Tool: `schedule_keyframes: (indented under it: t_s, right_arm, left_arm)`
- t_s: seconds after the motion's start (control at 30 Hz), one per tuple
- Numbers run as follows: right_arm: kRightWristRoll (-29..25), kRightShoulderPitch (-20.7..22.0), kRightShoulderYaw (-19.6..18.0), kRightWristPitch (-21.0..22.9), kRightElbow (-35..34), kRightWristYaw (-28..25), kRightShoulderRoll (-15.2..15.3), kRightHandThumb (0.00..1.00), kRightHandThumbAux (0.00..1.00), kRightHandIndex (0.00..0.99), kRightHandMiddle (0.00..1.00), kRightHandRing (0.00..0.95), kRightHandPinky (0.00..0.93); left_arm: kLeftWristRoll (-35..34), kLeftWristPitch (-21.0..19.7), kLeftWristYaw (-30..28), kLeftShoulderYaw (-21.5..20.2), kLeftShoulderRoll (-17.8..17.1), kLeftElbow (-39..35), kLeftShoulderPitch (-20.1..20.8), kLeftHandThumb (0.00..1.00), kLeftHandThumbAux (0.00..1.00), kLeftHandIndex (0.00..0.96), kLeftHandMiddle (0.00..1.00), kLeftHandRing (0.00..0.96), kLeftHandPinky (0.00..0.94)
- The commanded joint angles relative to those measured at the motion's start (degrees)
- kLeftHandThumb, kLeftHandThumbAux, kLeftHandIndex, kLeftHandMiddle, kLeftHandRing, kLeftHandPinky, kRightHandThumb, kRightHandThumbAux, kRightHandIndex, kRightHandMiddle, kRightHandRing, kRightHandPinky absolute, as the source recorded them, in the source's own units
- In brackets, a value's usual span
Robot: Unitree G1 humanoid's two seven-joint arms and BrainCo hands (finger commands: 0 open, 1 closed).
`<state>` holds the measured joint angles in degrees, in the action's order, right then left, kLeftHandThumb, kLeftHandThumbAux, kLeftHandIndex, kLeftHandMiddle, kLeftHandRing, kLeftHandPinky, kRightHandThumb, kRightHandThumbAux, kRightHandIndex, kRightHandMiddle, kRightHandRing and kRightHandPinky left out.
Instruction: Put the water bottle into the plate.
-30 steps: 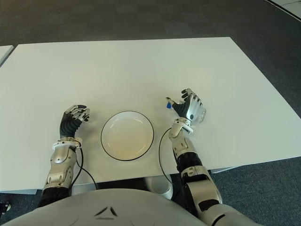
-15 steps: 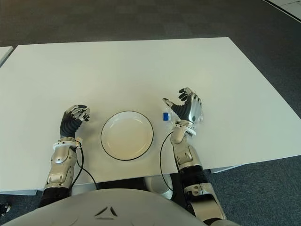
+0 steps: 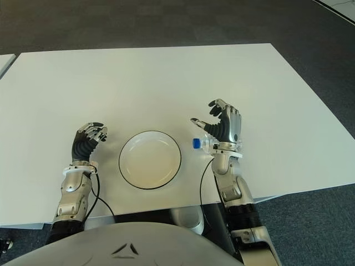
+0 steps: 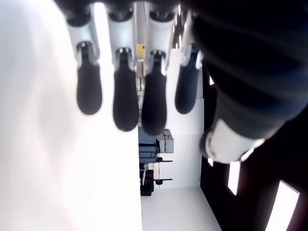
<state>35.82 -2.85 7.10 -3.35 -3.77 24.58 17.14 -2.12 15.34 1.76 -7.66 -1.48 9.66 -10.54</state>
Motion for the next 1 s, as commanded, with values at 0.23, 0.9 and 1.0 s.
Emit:
schedule_keyframes:
  t_s: [0.23,0.9,1.0]
  right_arm:
    - [13.96,-8.37,1.96,24.91,-23.03,-34.50,6.98,0.512,0.487,0.019,0.030,0.051,0.114]
    - [33.41,-9.55,2.02,28.94,-27.10,-50.45,9.96,0.605,0.276,0.000,0.000,0.000,0.000]
    - [32.72,-11.20,0.74,27.72,-28.40,-50.56,10.86,0.620,0.272,0.000,0.000,0.000,0.000]
  left_arm:
    - [1.32,-1.12,0.75,0.63,0.35,-0.50,-1.00,0.706,0.712,0.432,0.587,0.582,0.562]
    - [1.83,-2.52,1.24,0.73,1.24,-1.67,-1.38,0.705,0.712,0.432,0.597,0.589,0.576]
    - [2.01,-2.26,1.37,0.85,1.48,-1.45,-1.33,0.705,0.712,0.432,0.598,0.591,0.577]
